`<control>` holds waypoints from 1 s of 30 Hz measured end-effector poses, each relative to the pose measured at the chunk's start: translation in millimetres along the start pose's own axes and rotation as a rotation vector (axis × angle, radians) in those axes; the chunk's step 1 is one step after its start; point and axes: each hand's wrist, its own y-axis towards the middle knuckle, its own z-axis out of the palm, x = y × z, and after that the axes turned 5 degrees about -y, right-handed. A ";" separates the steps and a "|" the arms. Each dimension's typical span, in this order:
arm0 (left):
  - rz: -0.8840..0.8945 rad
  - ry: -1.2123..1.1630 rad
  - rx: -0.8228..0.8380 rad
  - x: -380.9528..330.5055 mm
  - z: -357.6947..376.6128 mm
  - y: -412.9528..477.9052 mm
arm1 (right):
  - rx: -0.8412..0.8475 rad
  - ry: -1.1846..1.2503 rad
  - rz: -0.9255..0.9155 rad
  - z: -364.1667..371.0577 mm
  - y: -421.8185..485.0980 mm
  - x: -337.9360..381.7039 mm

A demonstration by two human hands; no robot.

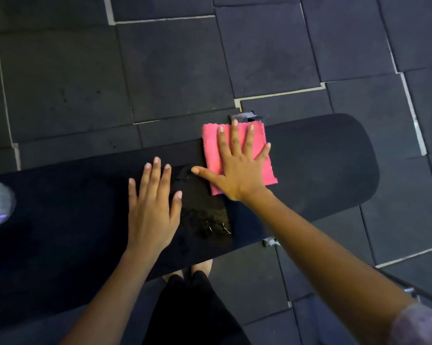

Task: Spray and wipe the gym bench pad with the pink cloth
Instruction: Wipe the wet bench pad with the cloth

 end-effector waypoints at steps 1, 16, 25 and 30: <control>-0.018 0.026 0.026 6.3 1.9 -2.6 | -0.005 -0.029 0.017 7.2 4.7 5.3; -0.104 0.142 0.007 38.9 14.3 -27.0 | -0.203 0.067 -0.075 23.9 12.0 26.3; -0.143 0.146 -0.054 53.6 15.6 -35.8 | -0.156 -0.052 -0.169 22.3 22.9 47.4; -0.165 0.177 -0.081 51.1 21.1 -35.8 | -0.120 -0.111 -0.226 27.3 14.4 90.1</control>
